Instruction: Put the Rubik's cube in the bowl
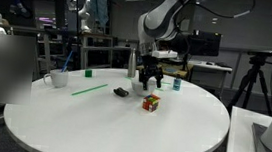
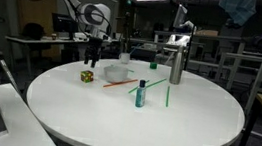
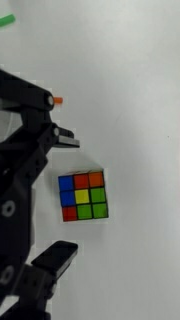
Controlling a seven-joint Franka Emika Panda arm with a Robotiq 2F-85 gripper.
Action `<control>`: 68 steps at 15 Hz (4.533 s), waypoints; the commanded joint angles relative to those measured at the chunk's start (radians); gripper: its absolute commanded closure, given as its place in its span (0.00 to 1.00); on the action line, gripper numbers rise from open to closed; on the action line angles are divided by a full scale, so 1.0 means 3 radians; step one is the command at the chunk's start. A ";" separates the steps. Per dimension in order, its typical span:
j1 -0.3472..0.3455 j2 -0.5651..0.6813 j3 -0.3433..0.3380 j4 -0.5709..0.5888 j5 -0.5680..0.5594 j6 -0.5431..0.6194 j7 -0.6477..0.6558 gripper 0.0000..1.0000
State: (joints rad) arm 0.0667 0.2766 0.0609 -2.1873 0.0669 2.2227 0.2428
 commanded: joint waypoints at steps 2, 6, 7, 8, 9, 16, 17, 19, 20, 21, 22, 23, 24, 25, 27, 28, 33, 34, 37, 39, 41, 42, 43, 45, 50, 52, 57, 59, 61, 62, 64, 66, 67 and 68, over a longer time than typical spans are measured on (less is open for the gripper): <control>0.0043 0.0021 0.0000 -0.0143 0.0150 0.0211 0.0091 0.00; 0.0072 0.0082 0.0009 -0.0094 0.0154 0.0212 0.0083 0.00; 0.0083 0.0100 0.0007 -0.0074 0.0141 0.0201 0.0082 0.00; 0.0088 0.0126 0.0009 -0.0043 0.0143 0.0187 0.0064 0.00; 0.0095 0.0147 0.0007 -0.0021 0.0133 0.0177 0.0055 0.00; 0.0113 0.0386 -0.0025 0.0154 0.0054 0.0143 0.0015 0.00; 0.0116 0.0415 -0.0034 0.0186 0.0029 0.0137 0.0015 0.00; 0.0122 0.0459 -0.0056 0.0255 -0.0034 0.0132 0.0016 0.00; 0.0124 0.0474 -0.0066 0.0294 -0.0063 0.0126 0.0014 0.00; 0.0128 0.0487 -0.0077 0.0327 -0.0098 0.0120 0.0016 0.00; 0.0128 0.0502 -0.0083 0.0359 -0.0126 0.0119 0.0011 0.00; 0.0127 0.0522 -0.0088 0.0390 -0.0151 0.0117 0.0008 0.00; 0.0124 0.0538 -0.0086 0.0411 -0.0155 0.0118 0.0001 0.00; 0.0122 0.0546 -0.0084 0.0426 -0.0153 0.0115 -0.0001 0.00; 0.0121 0.0553 -0.0068 0.0432 -0.0119 0.0116 0.0001 0.00; 0.0126 0.0554 -0.0064 0.0427 -0.0113 0.0111 0.0012 0.00; 0.0153 0.0550 -0.0057 0.0391 -0.0118 0.0097 0.0030 0.00; 0.0162 0.0539 -0.0061 0.0373 -0.0123 0.0096 0.0040 0.00; 0.0179 0.0505 -0.0060 0.0319 -0.0111 0.0107 0.0059 0.00; 0.0183 0.0484 -0.0056 0.0278 -0.0102 0.0116 0.0068 0.00; 0.0191 0.0473 -0.0058 0.0244 -0.0106 0.0124 0.0077 0.00; 0.0194 0.0470 -0.0058 0.0232 -0.0106 0.0128 0.0079 0.00; 0.0197 0.0466 -0.0059 0.0222 -0.0107 0.0129 0.0081 0.00; 0.0204 0.0465 -0.0059 0.0207 -0.0107 0.0132 0.0084 0.00; 0.0212 0.0455 -0.0050 0.0168 -0.0106 0.0115 0.0072 0.32; 0.0215 0.0454 -0.0045 0.0160 -0.0102 0.0107 0.0067 0.47; 0.0240 0.0405 -0.0035 0.0148 -0.0115 0.0065 0.0089 0.66; 0.0273 0.0323 -0.0040 0.0132 -0.0146 0.0039 0.0113 0.66; 0.0310 0.0223 -0.0051 0.0121 -0.0194 -0.0009 0.0146 0.66; 0.0320 0.0177 -0.0053 0.0119 -0.0212 -0.0038 0.0158 0.66; 0.0327 0.0066 -0.0072 0.0125 -0.0287 -0.0139 0.0208 0.66; 0.0325 -0.0029 -0.0092 0.0155 -0.0401 -0.0262 0.0269 0.66; 0.0314 -0.0071 -0.0098 0.0178 -0.0454 -0.0317 0.0288 0.66; 0.0304 -0.0105 -0.0104 0.0198 -0.0505 -0.0360 0.0308 0.66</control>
State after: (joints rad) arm 0.1522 0.3056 0.0464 -2.1237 -0.0344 2.1694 0.2966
